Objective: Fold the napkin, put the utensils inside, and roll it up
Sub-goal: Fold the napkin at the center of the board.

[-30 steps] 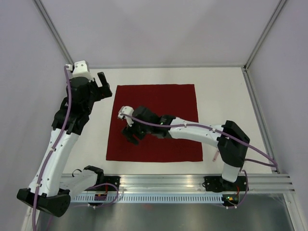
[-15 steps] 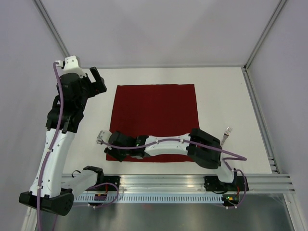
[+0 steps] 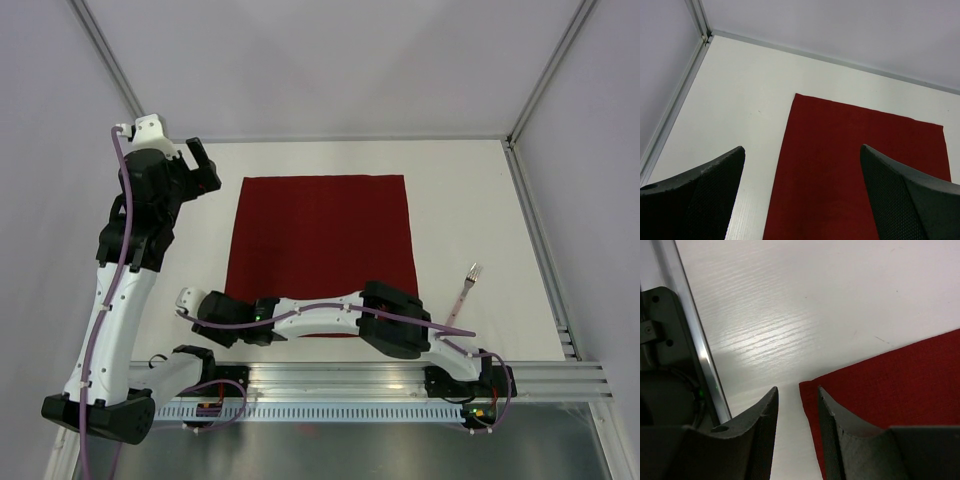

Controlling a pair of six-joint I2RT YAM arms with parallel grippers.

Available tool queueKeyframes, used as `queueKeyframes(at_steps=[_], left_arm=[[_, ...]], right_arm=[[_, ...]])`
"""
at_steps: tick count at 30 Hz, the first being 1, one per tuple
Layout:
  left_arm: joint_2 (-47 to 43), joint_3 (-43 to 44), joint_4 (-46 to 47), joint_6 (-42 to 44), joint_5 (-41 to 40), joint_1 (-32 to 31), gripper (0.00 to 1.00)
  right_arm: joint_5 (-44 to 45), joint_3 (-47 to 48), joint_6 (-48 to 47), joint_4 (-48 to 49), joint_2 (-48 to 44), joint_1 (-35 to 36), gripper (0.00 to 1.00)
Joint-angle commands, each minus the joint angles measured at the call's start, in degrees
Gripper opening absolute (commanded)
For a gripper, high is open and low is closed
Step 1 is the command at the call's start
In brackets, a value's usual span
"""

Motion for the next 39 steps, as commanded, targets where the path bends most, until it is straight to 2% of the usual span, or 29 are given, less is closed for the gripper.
queueKeyframes(at_steps=[1, 14, 17, 21, 24, 26, 39], left_arm=[[-0.02, 1.74, -1.12, 0.79, 0.64, 0.57, 1.0], [0.77, 0.6, -1.03, 0.52, 1.08, 0.75, 1.0], [0.42, 0.43, -1.12, 0.52, 1.08, 0.66, 1.0], [0.15, 0.51, -0.86, 0.52, 1.16, 0.75, 1.0], [-0.02, 0.69, -0.85, 0.52, 1.34, 0.75, 1.0], [-0.28, 0.87, -0.77, 0.52, 1.34, 0.84, 1.0], [-2.74, 1.83, 0.46, 0.08, 2.83, 0.84, 1.0]], right_arm=[[4.73, 2.23, -0.36, -1.08, 2.07, 0.41, 0.43], [6.93, 2.14, -0.36, -1.79, 4.97, 0.68, 0.43], [7.19, 1.79, -0.71, -1.7, 5.06, 0.76, 0.35], [8.07, 2.14, -1.5, -1.96, 4.36, 0.68, 0.13], [8.6, 3.19, -2.12, -2.66, 3.22, 0.68, 0.03], [8.77, 4.07, -2.38, -3.45, 2.34, 0.68, 0.0], [9.39, 3.19, -3.7, -6.7, -7.24, -2.22, 0.0]])
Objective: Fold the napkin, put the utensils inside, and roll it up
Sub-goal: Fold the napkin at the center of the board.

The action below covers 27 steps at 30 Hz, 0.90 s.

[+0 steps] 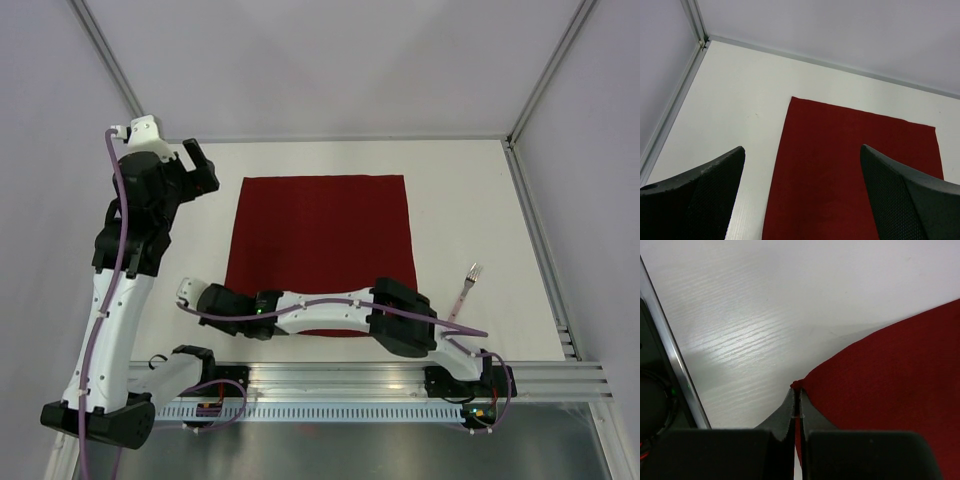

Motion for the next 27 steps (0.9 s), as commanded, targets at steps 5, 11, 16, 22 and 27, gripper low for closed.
queueKeyframes(at_steps=[5, 11, 16, 22, 27], left_arm=[[-2.25, 2.91, 0.46, 0.17, 2.73, 0.29, 1.0], [-3.04, 3.52, 0.38, 0.0, 4.31, 0.29, 1.0], [-3.83, 2.82, 0.46, -0.27, 5.28, 0.29, 1.0], [-4.44, 1.77, 0.81, -0.44, 6.24, 0.29, 1.0], [-4.71, 0.28, 1.6, -0.8, 7.21, 0.29, 1.0]], right_arm=[[3.29, 0.57, -3.67, -2.97, -7.78, -5.47, 0.01], [3.3, -4.26, -5.51, -2.72, -11.38, -13.37, 0.0], [2.68, -8.74, -6.66, -2.27, -14.46, -19.88, 0.0], [1.89, -12.88, -7.89, -0.96, -16.83, -28.23, 0.0], [1.28, -14.37, -8.33, -0.08, -17.1, -34.39, 0.0]])
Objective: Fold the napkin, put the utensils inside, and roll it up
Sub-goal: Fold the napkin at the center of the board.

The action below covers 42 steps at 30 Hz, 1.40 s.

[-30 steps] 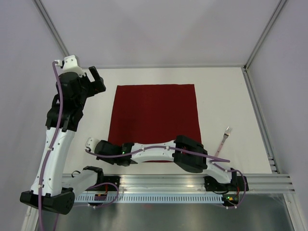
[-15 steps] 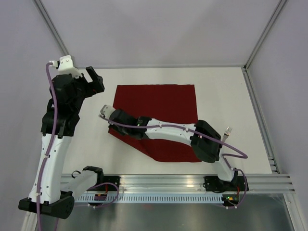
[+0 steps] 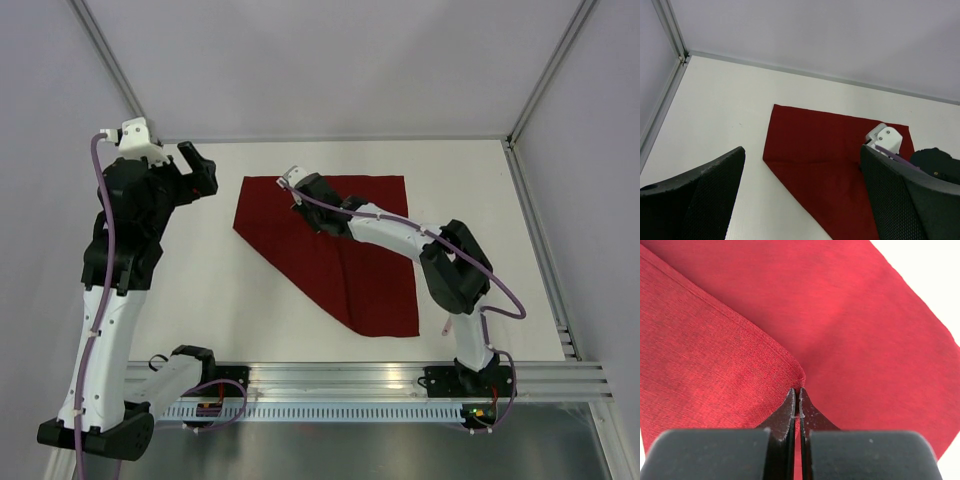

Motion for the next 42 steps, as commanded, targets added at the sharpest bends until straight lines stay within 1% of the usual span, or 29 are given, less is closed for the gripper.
queueKeyframes(at_steps=[1, 10, 25, 34, 42], left_arm=[[-0.69, -0.86, 1.34, -0.86, 2.25, 0.29, 1.0], [-0.6, -2.01, 2.14, -0.95, 2.6, 0.29, 1.0], [-0.16, -2.97, 2.75, -1.12, 2.6, 0.29, 1.0], [0.37, -3.85, 3.28, -1.39, 2.6, 0.29, 1.0], [0.9, -4.03, 3.54, -1.48, 2.52, 0.29, 1.0]], right_arm=[[0.49, -0.93, -1.47, 1.19, -3.24, -3.13, 0.01], [0.58, -1.9, -2.52, 3.3, -1.84, -10.6, 0.0], [0.58, 0.21, -2.96, 5.94, 1.77, -19.75, 0.0], [0.75, 2.4, -3.31, 7.08, 3.35, -23.44, 0.0], [1.28, 5.21, -3.93, 7.08, 5.46, -25.29, 0.0]])
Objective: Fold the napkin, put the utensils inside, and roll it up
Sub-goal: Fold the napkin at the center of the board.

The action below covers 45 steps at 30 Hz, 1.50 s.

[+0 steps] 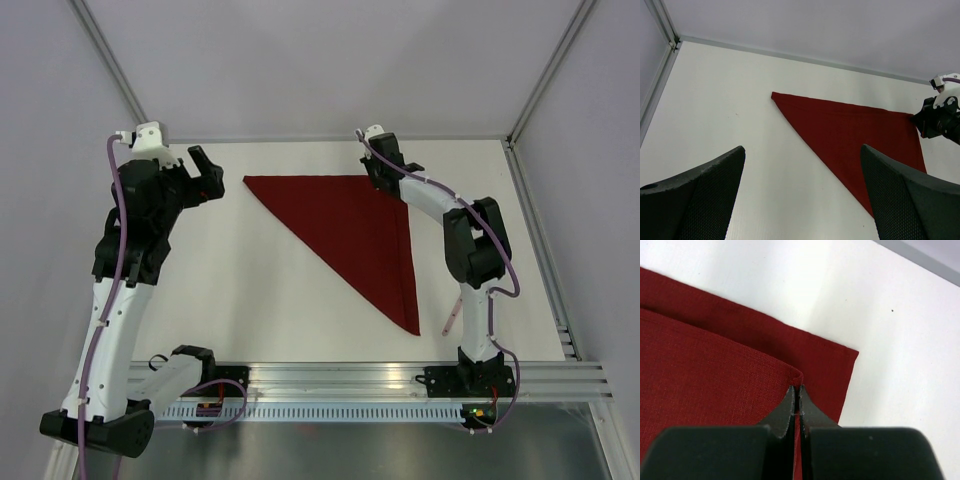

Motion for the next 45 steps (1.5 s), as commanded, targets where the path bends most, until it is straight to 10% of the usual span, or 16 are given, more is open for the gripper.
queueKeyframes(at_steps=[1, 45], left_arm=[[0.11, -0.09, 1.64, -1.43, 1.09, 0.29, 1.0], [1.78, -0.53, 2.08, -1.61, 1.36, 0.38, 1.0]], right_arm=[[1.43, 3.23, -0.96, 1.09, 1.37, -0.86, 0.01], [1.87, 5.69, -0.96, 2.5, 5.59, -7.54, 0.0]])
